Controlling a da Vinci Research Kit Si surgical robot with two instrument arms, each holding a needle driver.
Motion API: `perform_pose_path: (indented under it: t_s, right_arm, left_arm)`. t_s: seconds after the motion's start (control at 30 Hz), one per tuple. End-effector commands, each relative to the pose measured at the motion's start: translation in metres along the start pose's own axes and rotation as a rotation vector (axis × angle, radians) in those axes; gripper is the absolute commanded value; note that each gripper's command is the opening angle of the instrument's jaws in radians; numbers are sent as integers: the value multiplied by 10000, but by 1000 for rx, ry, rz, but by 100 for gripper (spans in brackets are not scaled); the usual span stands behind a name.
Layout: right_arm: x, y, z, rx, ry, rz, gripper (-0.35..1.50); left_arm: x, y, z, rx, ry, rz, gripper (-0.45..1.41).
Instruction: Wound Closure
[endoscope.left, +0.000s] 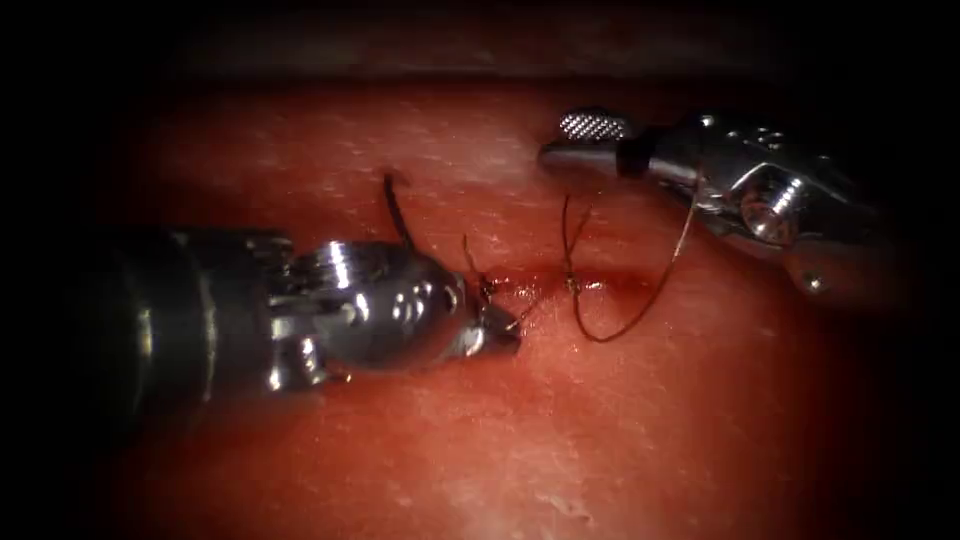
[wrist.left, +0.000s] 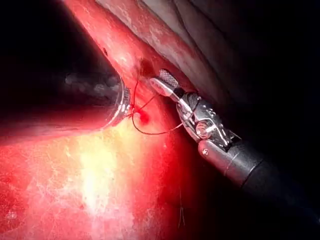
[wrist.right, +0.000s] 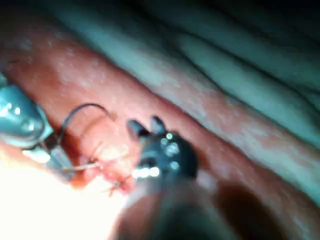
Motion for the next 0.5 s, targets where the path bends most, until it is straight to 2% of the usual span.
perform_pose_path:
  t_s: [0.03,0.1,0.2,0.5]
  right_arm:
    - [-5,3,15,-8,-17,-10,78]
    - [-13,5,23,-24,-43,-25,86]
    - [-22,5,41,-48,-68,-38,89]
    - [-38,12,79,-89,-108,-58,83]
  left_arm:
    - [5,-2,7,0,2,3,-35]
    - [7,-2,9,3,2,2,-35]
    - [10,-3,11,8,1,12,-35]
    - [8,-2,8,10,-5,14,-35]
